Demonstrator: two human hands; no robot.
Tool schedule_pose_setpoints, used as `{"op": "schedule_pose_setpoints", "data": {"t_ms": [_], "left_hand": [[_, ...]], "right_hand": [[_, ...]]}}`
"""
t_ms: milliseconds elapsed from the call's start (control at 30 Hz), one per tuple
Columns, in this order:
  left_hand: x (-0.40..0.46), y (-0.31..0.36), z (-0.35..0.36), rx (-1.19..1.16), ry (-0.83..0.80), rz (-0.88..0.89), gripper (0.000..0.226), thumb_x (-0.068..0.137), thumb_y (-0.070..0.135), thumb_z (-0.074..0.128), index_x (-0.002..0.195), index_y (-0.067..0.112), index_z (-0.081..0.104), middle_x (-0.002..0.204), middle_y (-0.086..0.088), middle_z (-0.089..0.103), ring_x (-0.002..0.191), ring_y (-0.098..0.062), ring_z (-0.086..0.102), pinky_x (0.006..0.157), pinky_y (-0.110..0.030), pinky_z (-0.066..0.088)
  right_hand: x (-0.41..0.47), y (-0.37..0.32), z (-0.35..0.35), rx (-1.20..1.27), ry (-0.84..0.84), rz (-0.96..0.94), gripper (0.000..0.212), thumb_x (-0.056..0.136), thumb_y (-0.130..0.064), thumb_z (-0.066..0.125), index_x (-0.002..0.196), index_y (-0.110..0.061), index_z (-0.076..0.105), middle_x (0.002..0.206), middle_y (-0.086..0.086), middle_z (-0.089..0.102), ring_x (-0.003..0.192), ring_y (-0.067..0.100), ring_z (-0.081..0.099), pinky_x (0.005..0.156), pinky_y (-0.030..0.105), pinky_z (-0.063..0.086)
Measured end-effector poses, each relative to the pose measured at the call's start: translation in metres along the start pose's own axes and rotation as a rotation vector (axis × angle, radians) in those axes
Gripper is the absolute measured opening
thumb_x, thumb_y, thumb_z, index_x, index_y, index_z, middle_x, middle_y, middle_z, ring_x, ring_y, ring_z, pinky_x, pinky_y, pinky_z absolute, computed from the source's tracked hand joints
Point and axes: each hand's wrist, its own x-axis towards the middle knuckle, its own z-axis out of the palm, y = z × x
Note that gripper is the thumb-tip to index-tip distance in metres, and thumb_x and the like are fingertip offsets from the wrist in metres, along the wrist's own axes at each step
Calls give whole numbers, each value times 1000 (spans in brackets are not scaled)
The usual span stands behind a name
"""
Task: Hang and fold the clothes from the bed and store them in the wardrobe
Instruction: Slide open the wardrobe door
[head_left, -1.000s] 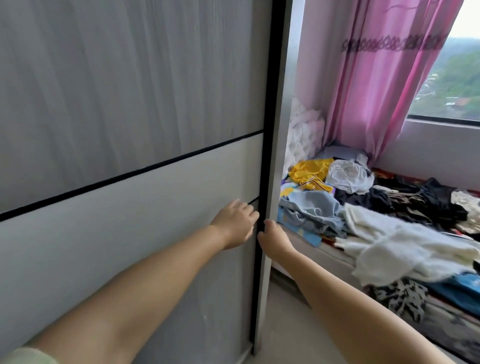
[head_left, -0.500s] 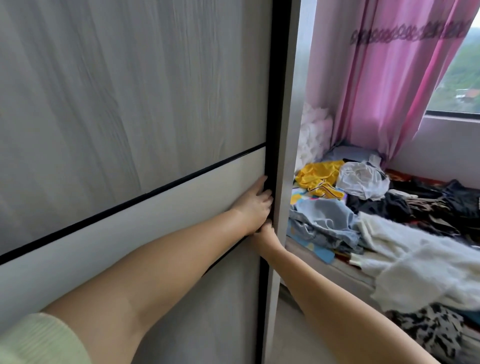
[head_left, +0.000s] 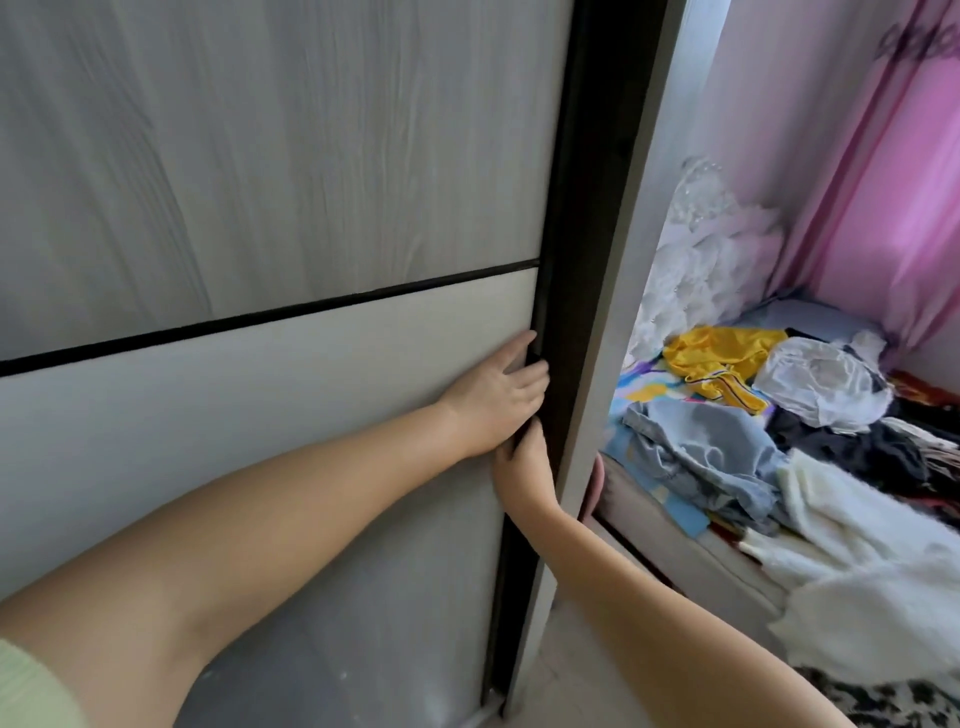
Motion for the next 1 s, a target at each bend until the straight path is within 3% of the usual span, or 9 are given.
{"op": "schedule_pose_setpoints", "data": {"t_ms": [167, 433, 567, 667, 800, 900, 1000], "left_hand": [[-52, -2, 2, 21, -27, -18, 51, 100, 30, 47, 145, 10, 37, 155, -12, 31, 147, -28, 17, 105, -64, -15], [-155, -13, -3, 8, -72, -11, 38, 98, 19, 49, 135, 10, 49, 145, -11, 43, 143, -28, 27, 106, -63, -10], [-202, -17, -3, 0, -108, -2, 27, 97, 16, 50, 122, 12, 59, 133, -9, 51, 133, -28, 39, 112, -59, -5], [-233, -17, -2, -24, -167, 20, 28, 99, 16, 44, 120, 11, 61, 128, -9, 54, 125, -28, 44, 118, -52, 1], [-283, -14, 1, -2, -303, 27, 28, 100, 18, 45, 122, 11, 61, 128, -8, 58, 121, -29, 46, 118, -48, 11], [-318, -10, 0, -16, -381, -9, 27, 99, 15, 45, 120, 9, 61, 126, -9, 59, 118, -29, 46, 117, -46, 15], [-354, -13, -2, -79, -412, -48, 28, 98, 7, 40, 113, 9, 63, 116, -6, 62, 109, -27, 47, 115, -41, 21]], "right_hand": [[-36, -7, 25, 41, -55, -24, 50, 97, -22, 45, 144, -12, 33, 139, 9, 48, 122, 25, 50, 97, 43, 47], [-111, -27, 87, 27, -98, -87, 48, 101, -27, 42, 147, -14, 32, 144, 8, 43, 132, 23, 41, 107, 43, 40], [-142, -38, 112, -18, -167, -158, 34, 101, -25, 44, 133, -14, 49, 124, 3, 57, 114, 18, 54, 89, 31, 45], [-167, -45, 129, -74, -254, -222, 22, 101, -22, 45, 117, -14, 57, 109, 2, 61, 99, 18, 57, 82, 32, 46], [-195, -57, 156, -189, -375, -324, 14, 100, -21, 46, 103, -12, 57, 96, 2, 62, 86, 20, 58, 74, 33, 47], [-212, -64, 177, -306, -474, -424, 12, 100, -22, 44, 92, -16, 50, 84, -5, 55, 77, 18, 53, 62, 29, 37], [-227, -75, 199, -421, -559, -539, 22, 102, -24, 39, 97, -9, 53, 90, 7, 60, 76, 24, 52, 63, 30, 34]]}}
